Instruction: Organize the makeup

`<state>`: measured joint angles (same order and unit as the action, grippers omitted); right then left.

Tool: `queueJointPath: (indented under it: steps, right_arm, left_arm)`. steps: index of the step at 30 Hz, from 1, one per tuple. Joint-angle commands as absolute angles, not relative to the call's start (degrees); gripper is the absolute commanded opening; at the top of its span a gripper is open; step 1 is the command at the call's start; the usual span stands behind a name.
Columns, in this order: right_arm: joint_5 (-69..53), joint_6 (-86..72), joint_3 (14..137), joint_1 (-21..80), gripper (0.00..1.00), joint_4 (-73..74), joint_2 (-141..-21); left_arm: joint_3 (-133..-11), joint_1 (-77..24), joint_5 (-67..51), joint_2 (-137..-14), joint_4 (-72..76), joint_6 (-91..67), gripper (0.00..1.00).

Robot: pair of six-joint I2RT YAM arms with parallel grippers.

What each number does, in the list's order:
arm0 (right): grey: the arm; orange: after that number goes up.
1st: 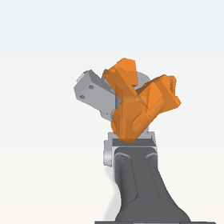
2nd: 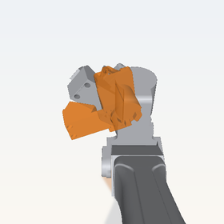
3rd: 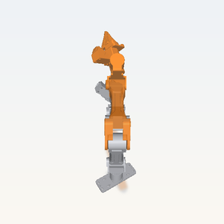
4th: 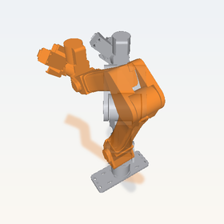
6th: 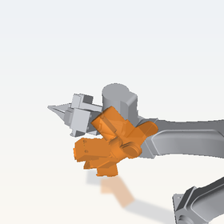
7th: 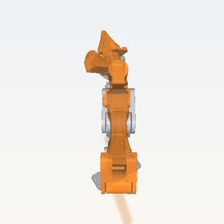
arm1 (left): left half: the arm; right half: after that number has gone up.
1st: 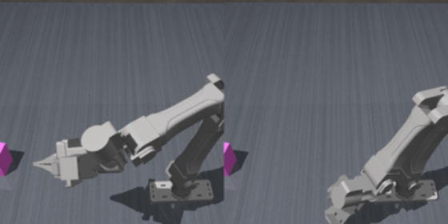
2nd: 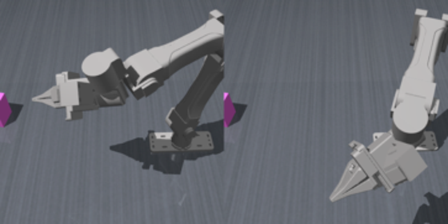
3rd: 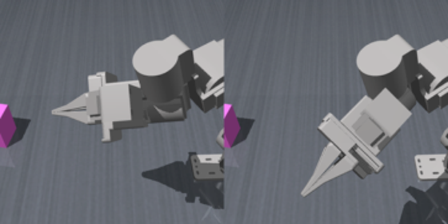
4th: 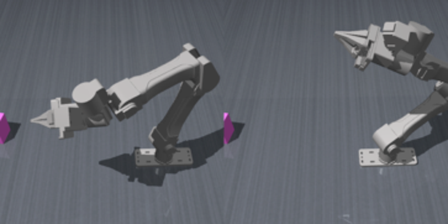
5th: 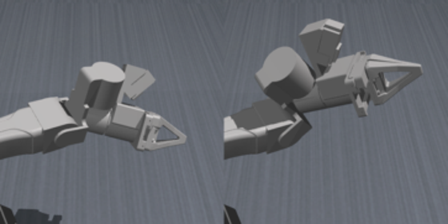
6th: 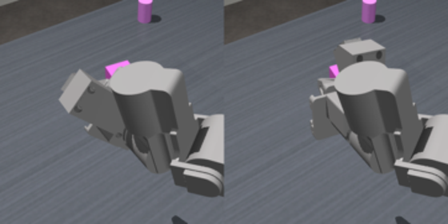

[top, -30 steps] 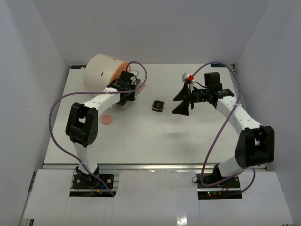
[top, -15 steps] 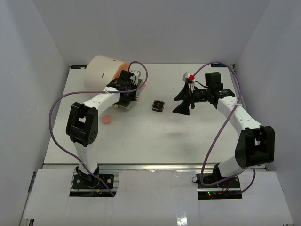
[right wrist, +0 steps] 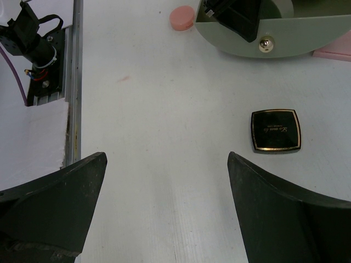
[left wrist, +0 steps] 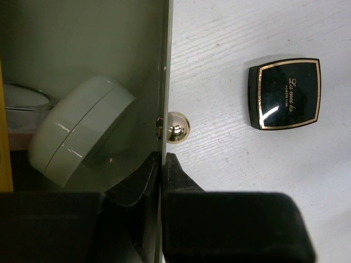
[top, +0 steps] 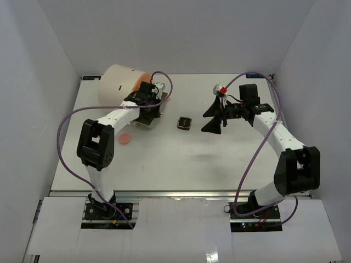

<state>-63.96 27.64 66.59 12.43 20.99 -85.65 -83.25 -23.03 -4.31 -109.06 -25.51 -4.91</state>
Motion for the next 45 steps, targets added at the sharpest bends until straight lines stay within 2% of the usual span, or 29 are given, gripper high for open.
queueJointPath:
  steps: [1, 2, 4, 9, 18, 28, 45]
  right_arm:
    - [-64.5, 28.5, 66.4, 12.1, 0.98, 20.8, -85.9]
    - [-64.5, 28.5, 66.4, 12.1, 0.98, 20.8, -85.9]
    - [-64.5, 28.5, 66.4, 12.1, 0.98, 20.8, -85.9]
    - [-64.4, 28.5, 66.4, 12.0, 0.98, 20.8, -85.9]
    - [-64.6, 28.5, 66.4, 12.1, 0.98, 20.8, -85.9]
    - [-64.6, 28.5, 66.4, 12.0, 0.98, 20.8, -85.8]
    - [-64.6, 28.5, 66.4, 11.8, 0.98, 20.9, -86.1]
  left_arm:
    - [-83.9, -23.4, -7.5, -104.8, -25.5, -6.8, 0.29]
    - [-84.2, -23.4, -7.0, -104.8, -25.4, -7.0, 0.36]
    - [-84.9, -23.4, -6.4, -104.7, -25.6, -7.2, 0.41]
    - [-88.7, -23.4, -7.7, -103.2, -26.4, -7.7, 0.48]
    - [-89.7, -23.4, -2.2, -98.4, -27.0, -7.0, 0.46]
    - [-87.9, -23.4, 7.2, -102.1, -27.1, -5.1, 0.42]
    - [-87.9, -23.6, 11.6, -107.3, -27.4, -3.9, 0.48]
